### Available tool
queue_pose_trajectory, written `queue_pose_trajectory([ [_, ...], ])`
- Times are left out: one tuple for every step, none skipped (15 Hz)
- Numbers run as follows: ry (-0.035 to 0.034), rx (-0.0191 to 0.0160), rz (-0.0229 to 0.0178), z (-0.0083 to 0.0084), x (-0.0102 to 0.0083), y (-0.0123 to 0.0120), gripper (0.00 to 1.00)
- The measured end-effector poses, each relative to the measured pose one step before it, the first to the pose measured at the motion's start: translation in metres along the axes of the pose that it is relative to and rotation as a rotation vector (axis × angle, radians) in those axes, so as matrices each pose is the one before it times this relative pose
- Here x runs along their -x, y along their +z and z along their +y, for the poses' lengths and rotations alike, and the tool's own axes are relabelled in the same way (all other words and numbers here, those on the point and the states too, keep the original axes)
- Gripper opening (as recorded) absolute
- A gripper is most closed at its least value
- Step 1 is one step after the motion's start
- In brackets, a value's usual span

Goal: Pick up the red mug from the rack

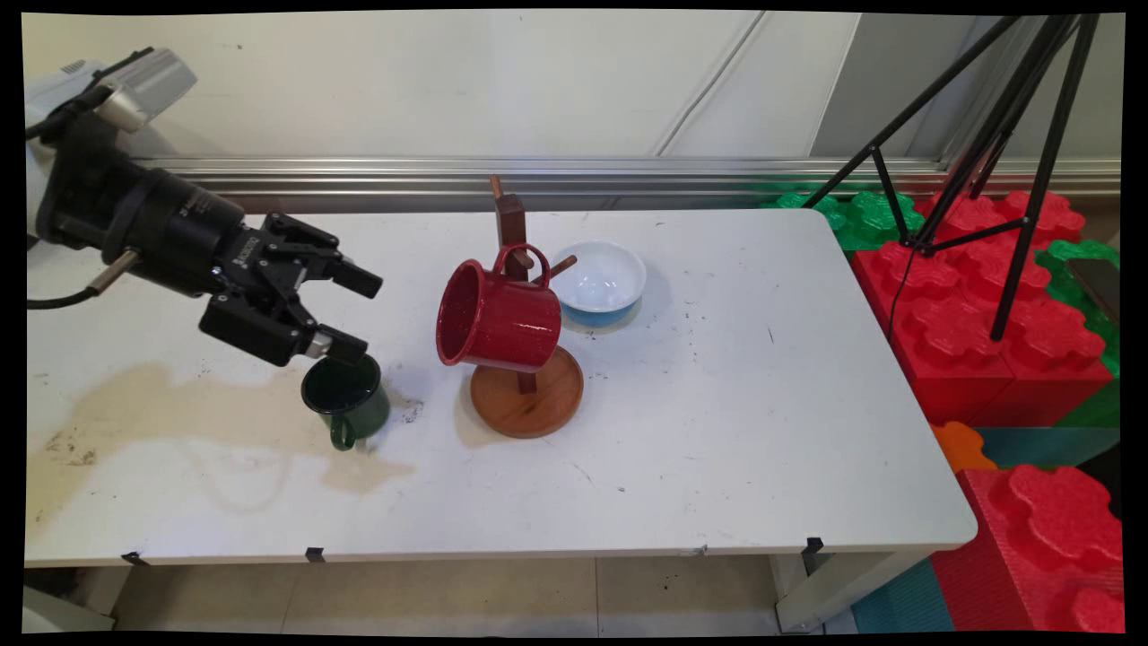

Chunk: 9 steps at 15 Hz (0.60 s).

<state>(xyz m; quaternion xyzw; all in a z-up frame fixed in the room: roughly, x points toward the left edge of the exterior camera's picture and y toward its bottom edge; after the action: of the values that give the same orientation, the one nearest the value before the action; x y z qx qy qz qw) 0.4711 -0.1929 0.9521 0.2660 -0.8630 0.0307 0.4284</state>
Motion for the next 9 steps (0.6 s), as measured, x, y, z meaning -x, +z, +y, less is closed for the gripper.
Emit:
queue_pose_trajectory([
  [-0.00159, 0.00269, 0.00700, 0.00011, -0.00171, 0.00199, 1.00],
  [-0.00043, 0.00426, 0.00767, -0.00005, -0.00200, 0.00340, 1.00],
  [-0.00064, 0.00299, 0.00787, -0.00030, -0.00211, 0.00420, 1.00],
  [-0.00015, 0.00197, 0.00611, -0.00048, -0.00175, 0.00389, 1.00],
  [-0.00066, 0.00081, 0.00359, -0.00054, -0.00104, 0.00318, 1.00],
  [-0.00066, 0.00005, 0.00487, -0.00090, -0.00129, 0.00468, 1.00],
  [-0.00051, -0.00006, 0.00259, -0.00069, -0.00081, 0.00361, 1.00],
  [-0.00027, -0.00041, 0.00342, -0.00103, -0.00105, 0.00505, 1.00],
  [-0.00069, -0.00035, 0.00251, -0.00092, -0.00094, 0.00627, 1.00],
])
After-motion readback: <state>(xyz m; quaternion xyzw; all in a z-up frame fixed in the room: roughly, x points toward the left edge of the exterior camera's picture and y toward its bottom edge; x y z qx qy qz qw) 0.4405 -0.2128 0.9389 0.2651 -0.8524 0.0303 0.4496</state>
